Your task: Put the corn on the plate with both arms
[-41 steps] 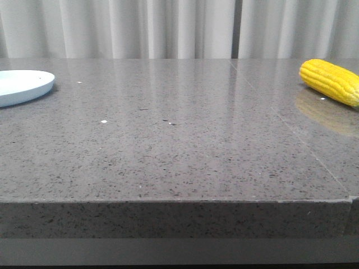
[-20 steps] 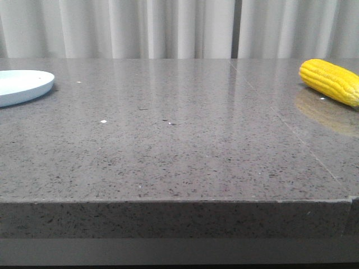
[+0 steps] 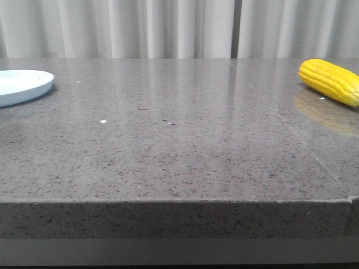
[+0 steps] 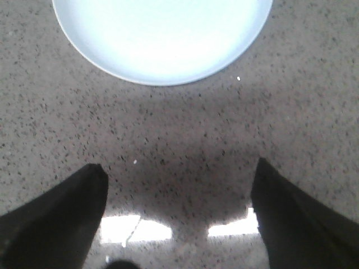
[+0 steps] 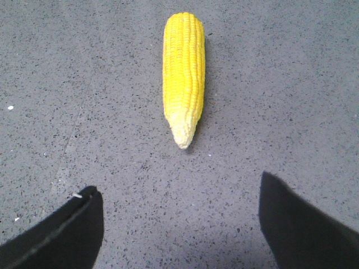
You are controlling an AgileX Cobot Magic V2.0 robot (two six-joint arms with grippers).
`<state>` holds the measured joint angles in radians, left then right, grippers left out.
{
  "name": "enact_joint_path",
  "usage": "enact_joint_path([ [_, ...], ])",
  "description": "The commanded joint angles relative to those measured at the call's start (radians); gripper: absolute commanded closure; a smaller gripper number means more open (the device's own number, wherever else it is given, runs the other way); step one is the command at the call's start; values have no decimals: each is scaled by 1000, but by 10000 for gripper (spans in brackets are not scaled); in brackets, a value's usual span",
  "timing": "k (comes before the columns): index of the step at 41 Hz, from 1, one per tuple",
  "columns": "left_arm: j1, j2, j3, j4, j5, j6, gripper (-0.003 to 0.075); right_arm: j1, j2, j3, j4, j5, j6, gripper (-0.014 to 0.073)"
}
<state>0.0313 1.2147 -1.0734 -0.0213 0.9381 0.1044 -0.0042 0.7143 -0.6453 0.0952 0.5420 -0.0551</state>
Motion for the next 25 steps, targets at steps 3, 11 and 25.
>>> enact_joint_path([
  [3, 102, 82, -144, -69, -32, 47, 208, -3, 2, -35, 2, -73, -7, 0],
  [11, 225, 232, -275, -241, 9, 158, 209, -3, 2, -35, 2, -73, -7, 0],
  [25, 236, 453, -449, -250, -7, 159, 209, -3, 2, -35, 2, -73, -7, 0],
])
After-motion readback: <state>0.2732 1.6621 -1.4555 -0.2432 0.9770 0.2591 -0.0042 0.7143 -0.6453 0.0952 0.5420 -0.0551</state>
